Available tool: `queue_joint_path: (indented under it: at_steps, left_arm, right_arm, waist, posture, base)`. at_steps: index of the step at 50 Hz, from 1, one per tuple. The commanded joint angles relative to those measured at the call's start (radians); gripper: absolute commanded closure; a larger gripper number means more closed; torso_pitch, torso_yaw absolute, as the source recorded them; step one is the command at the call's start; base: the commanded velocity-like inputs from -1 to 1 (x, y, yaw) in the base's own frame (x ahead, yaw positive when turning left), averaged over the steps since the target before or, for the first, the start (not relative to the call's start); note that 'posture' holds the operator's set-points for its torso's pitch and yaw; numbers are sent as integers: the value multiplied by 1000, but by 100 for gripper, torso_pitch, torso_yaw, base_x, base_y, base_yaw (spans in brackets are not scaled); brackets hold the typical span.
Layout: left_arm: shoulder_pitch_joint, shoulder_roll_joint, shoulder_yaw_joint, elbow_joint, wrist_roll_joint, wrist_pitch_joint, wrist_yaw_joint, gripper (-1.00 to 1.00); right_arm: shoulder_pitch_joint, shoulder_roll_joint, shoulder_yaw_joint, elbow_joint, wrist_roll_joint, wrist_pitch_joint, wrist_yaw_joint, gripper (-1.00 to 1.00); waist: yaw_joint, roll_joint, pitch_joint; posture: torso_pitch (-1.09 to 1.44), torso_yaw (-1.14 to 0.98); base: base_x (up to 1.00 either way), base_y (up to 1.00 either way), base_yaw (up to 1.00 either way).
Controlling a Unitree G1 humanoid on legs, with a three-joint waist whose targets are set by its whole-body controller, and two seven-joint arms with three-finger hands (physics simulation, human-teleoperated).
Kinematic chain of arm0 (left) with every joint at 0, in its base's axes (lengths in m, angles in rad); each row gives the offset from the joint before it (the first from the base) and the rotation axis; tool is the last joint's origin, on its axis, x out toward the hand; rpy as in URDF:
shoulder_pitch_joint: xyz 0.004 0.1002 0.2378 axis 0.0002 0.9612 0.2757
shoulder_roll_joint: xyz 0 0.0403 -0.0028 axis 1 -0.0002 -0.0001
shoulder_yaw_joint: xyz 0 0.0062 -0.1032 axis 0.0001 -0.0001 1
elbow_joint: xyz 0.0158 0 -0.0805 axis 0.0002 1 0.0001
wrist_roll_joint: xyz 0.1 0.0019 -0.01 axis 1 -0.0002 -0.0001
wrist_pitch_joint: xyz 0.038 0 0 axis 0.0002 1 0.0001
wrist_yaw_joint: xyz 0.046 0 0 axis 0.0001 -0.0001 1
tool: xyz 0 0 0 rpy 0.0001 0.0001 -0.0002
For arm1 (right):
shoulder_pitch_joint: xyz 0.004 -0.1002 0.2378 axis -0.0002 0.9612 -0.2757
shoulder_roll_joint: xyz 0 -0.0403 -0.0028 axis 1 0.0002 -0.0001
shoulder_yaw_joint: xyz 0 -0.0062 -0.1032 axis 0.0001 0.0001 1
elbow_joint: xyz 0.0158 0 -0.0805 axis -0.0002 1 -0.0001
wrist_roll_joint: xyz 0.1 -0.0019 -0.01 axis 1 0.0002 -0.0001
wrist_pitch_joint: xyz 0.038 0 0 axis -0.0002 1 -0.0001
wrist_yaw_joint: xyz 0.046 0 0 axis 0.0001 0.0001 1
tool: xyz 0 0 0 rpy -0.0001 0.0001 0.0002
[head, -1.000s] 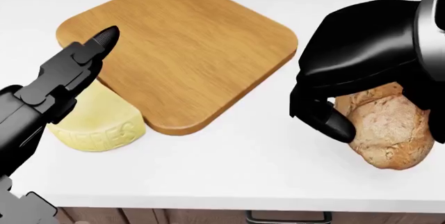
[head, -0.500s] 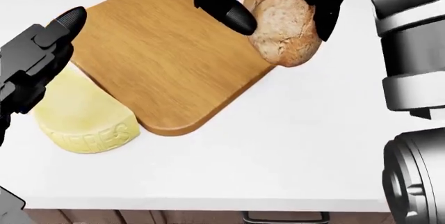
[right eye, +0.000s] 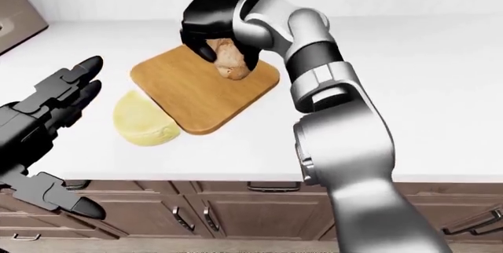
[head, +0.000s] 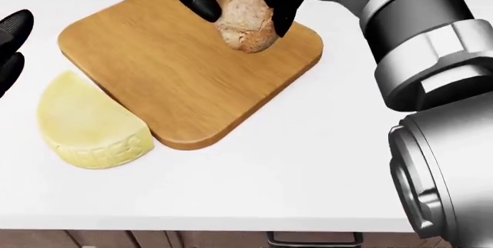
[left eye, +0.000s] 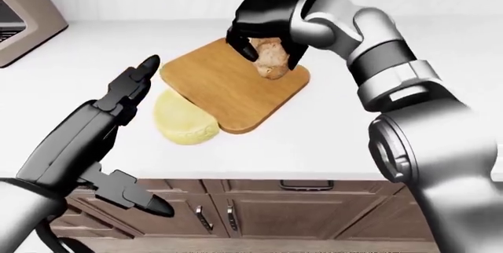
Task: Place the bread and cheese on the cutting board.
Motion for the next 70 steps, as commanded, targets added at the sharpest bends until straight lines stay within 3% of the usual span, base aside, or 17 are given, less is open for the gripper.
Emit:
queue_joint_path:
  at_steps: [1, 10, 24, 67, 68, 69, 70]
  left_arm:
    - [-14, 3, 8, -15, 7, -24, 8, -100]
    - [-6, -33, -2, -15, 33, -51, -4, -100]
    - [28, -49, 12, -15, 0, -73, 20, -100]
    - [64, -44, 12, -15, -41, -77, 60, -100]
    - [66, -45, 11, -15, -42, -79, 61, -100]
    - [70, -47, 11, -15, -44, -82, 63, -100]
    - [72, -48, 11, -15, -45, -83, 64, -100]
  right_arm:
    - [-60, -16, -23, -16, -13, 53, -126, 100]
    - [-63, 25, -42, 37, -46, 222, -366, 100]
    - [-17, 60, -63, 83, -32, 348, -501, 100]
    - [50, 50, -55, 88, -77, 283, -418, 100]
    - [50, 50, -57, 88, -75, 285, -411, 94]
    - [51, 49, -57, 88, -74, 284, -408, 63]
    - [50, 49, -58, 88, -74, 285, -406, 58]
  waist:
    - [-1, 4, -32]
    - [7, -5, -32]
    - [16, -12, -40]
    - [21, -15, -46]
    - [21, -15, -46]
    - [21, -15, -46]
    - [21, -16, -46]
  posture:
    - [0, 0]
    - [0, 0]
    - [0, 0]
    - [0, 0]
    - [0, 0]
    - [0, 0]
    - [0, 0]
  base:
    - [0, 0, 0]
    - [0, 0, 0]
    - [0, 0, 0]
    - [0, 0, 0]
    - [0, 0, 0]
    - [0, 0, 0]
    - [0, 0, 0]
